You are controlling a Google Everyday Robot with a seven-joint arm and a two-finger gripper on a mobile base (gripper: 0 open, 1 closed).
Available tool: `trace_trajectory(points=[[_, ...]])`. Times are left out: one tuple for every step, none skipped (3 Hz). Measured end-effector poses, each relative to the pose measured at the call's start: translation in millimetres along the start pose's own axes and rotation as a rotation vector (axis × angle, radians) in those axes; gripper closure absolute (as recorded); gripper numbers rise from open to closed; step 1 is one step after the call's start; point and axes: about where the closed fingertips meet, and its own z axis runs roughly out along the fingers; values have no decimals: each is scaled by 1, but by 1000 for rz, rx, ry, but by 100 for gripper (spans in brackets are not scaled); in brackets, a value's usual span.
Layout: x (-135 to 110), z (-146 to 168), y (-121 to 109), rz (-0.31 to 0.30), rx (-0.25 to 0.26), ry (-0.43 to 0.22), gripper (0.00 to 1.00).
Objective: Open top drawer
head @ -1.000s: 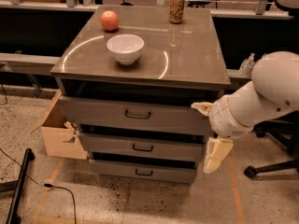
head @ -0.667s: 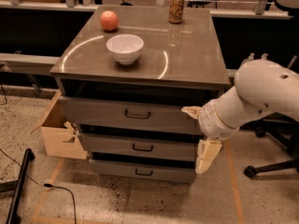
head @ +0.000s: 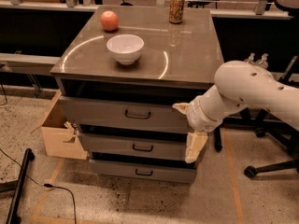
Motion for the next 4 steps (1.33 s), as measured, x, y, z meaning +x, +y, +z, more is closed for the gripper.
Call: trace_trajectory(points=[[-1, 11, -24, -4, 26, 9, 0], [4, 26, -46, -7, 48, 36, 0], [10, 39, -61, -6, 59, 59, 0], [19, 55, -75, 0, 51, 88, 18]])
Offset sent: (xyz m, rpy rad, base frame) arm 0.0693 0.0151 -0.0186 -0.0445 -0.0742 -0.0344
